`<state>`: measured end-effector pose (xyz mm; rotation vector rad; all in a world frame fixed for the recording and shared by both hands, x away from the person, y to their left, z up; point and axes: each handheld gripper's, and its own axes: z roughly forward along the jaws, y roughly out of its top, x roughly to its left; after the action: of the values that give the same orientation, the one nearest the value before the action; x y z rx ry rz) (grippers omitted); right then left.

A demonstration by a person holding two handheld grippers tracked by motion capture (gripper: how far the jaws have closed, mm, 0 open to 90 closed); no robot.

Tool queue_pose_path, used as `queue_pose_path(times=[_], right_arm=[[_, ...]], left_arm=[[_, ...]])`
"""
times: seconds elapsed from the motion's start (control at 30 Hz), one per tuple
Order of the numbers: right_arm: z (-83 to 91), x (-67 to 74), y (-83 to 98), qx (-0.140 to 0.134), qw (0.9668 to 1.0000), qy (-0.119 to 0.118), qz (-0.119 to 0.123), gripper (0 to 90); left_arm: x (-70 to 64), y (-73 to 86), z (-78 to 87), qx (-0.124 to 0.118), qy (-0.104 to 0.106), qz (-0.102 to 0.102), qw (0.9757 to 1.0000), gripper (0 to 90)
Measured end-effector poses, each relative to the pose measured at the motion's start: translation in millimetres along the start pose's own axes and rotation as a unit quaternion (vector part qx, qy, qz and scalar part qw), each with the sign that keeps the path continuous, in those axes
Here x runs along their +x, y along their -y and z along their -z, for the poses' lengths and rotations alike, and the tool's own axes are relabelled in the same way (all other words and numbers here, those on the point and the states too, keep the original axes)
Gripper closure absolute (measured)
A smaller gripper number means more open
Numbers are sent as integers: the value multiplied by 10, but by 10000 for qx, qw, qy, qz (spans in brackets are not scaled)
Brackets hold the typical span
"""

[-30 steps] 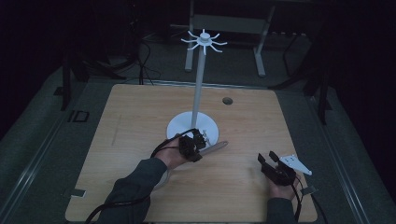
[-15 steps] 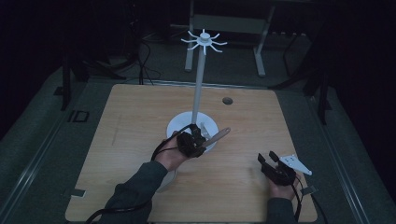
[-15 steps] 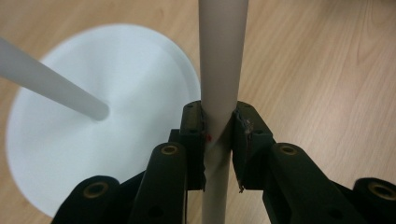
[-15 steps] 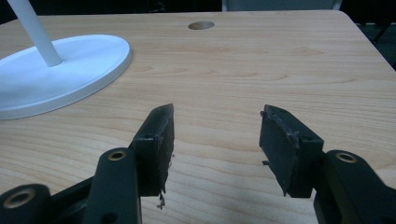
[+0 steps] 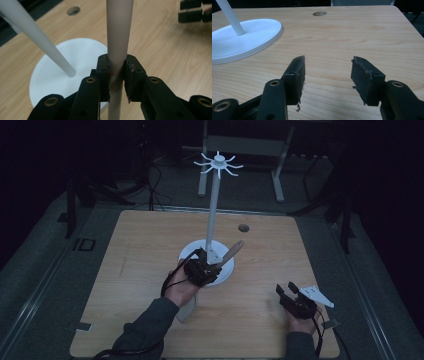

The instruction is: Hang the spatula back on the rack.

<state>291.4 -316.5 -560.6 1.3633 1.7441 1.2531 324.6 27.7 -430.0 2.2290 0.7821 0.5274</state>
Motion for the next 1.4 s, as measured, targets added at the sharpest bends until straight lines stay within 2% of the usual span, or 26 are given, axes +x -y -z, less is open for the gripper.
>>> queue_pose_path(times=[0.23,0.4,0.43,0.57,0.7,0.87,0.97,1.2,1.4], right_arm=[[0,0,0,-2,10000,2,2,446],[0,0,0,-1,10000,0,1,445],[0,-1,0,-1,10000,0,1,445],[1,-2,0,-6,10000,-1,2,445],[1,-2,0,-5,10000,-2,2,445],[0,-2,0,-6,10000,-1,4,445],[0,-3,0,-4,10000,-3,3,445],[1,-2,0,-7,10000,0,-2,444],[1,-3,1,-10,10000,-1,-5,444]], left_arm=[[-1,1,68,-311,-138,227,9992,758],[-6,11,96,-504,-271,407,9975,758],[-16,19,116,-597,-367,508,9962,758],[-40,41,152,-791,-523,669,9932,758],[-60,50,175,-885,-597,761,9914,758],[-60,50,200,-1060,-680,959,9874,758],[-44,46,225,-1174,-764,1088,9841,759],[-48,35,279,-1395,-948,1139,9791,759],[-65,18,283,-1526,-1156,1249,9735,760]])
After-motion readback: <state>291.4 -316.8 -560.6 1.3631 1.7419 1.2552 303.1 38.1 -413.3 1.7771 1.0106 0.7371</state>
